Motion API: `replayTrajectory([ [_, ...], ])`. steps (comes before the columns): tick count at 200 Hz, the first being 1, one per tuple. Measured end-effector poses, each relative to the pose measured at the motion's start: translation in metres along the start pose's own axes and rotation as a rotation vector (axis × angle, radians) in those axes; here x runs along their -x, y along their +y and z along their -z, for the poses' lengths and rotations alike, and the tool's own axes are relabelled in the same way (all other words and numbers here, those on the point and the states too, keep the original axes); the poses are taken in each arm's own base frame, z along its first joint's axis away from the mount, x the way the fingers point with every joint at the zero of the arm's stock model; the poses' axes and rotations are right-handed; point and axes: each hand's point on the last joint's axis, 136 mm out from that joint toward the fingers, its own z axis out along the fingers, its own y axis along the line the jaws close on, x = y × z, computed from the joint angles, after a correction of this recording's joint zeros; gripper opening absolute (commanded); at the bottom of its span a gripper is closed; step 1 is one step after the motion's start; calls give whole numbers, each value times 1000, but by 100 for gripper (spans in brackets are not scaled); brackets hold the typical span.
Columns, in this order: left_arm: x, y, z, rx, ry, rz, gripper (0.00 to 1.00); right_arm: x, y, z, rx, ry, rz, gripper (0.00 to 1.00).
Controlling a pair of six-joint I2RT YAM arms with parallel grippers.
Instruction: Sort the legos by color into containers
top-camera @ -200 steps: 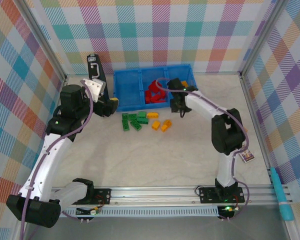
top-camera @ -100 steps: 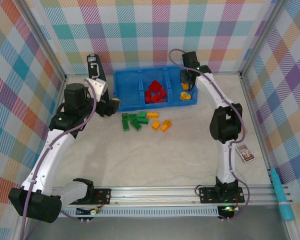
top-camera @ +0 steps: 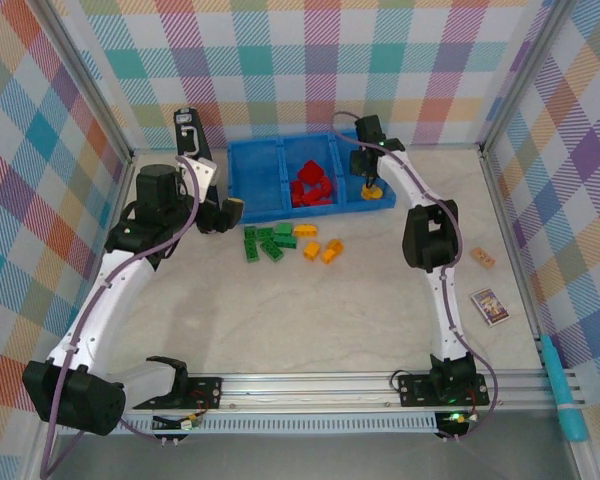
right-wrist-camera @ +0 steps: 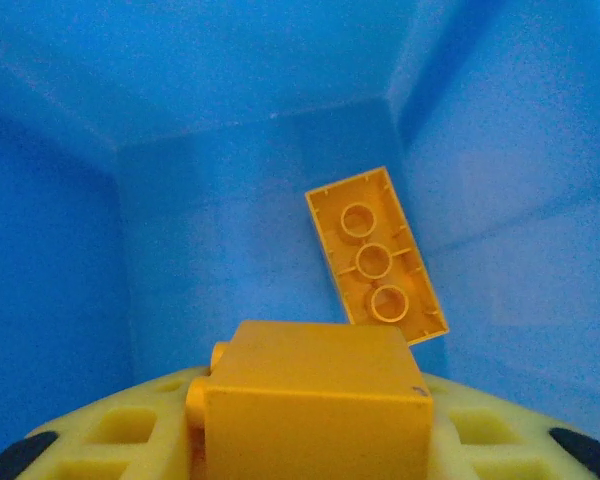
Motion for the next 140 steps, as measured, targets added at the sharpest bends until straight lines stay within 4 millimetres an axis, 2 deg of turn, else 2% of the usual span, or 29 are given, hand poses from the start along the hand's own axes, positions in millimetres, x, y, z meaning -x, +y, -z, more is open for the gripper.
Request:
replayTrajectory([
  [49,-2,-2,-4,-14,8,3,100,-7,3,-5,23,21,-6,55],
  [104,-2,-3,-4,-21,9,3,100,-28,3,-13,32,77,2,57],
  [123,-2,-3,-4,-22,9,3,100,-37,1,-5,30,97,6,57],
  [140,-2,-4,-3,-21,8,1,100,-38,-1,14,33,91,6,57],
])
